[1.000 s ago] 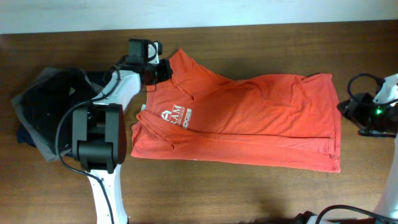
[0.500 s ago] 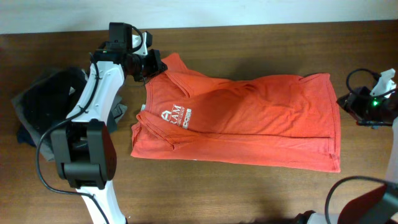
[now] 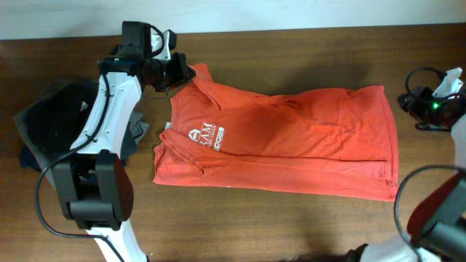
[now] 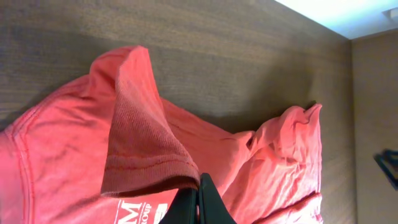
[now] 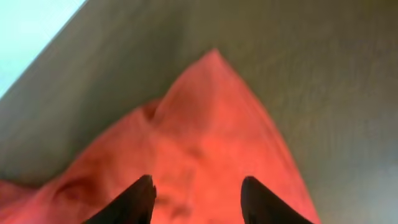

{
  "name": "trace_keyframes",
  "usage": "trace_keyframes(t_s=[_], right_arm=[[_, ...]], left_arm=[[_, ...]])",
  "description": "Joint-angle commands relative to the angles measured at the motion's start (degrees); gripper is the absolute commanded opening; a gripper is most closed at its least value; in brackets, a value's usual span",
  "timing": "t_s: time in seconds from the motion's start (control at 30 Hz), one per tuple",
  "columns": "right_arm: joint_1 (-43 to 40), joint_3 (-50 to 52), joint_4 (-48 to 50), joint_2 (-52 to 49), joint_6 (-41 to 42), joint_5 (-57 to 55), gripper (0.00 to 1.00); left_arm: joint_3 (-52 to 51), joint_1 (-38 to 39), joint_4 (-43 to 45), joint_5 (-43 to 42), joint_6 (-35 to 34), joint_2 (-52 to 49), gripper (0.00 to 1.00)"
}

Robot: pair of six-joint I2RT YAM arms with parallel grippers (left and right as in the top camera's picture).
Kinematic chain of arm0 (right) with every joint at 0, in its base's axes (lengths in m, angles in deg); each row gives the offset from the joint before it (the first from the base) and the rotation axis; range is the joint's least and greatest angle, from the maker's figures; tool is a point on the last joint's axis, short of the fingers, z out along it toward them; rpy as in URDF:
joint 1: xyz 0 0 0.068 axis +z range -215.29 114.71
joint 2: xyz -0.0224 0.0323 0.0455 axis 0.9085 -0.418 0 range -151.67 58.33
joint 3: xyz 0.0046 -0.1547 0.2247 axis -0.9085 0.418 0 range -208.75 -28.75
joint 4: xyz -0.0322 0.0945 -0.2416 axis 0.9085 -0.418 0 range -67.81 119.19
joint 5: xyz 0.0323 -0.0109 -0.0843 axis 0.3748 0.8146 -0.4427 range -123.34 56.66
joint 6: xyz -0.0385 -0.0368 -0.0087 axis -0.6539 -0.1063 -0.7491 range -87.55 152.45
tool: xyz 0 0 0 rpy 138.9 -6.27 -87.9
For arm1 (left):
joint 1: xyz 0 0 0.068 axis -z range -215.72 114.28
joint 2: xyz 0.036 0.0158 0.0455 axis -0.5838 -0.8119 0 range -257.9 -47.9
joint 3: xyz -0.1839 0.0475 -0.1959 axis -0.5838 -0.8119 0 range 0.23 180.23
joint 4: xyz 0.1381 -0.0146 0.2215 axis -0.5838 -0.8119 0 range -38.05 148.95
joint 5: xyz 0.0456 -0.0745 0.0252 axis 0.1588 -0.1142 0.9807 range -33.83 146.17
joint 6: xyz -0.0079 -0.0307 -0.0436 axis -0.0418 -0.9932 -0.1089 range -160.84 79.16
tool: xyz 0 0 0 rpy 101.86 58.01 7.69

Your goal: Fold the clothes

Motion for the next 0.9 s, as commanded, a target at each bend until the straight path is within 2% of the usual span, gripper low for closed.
trace_keyframes(t_s=[0.0, 0.37, 0.73, 0.87], right_arm=[[1.09, -0.48, 6.97, -5.97, 1.86, 0.31, 0.49], [6.21, -0.50, 29.86, -20.98, 1.92, 0.92, 0.49], [7.67, -0.48, 34.18, -24.46, 3.43, -6.88, 0.49], [8.35, -0.48, 34.21, -24.61, 3.43, -9.57, 0.40]], left_arm=[[0.74, 0.20, 1.16, -0.33, 0.72, 1.62, 0.00], [0.74, 1.75, 1.29, 5.95, 0.74, 1.62, 0.00], [0.74, 2.47, 1.29, 7.15, 1.18, 1.62, 0.00], [0.74, 2.45, 1.27, 7.17, 1.18, 1.62, 0.00]])
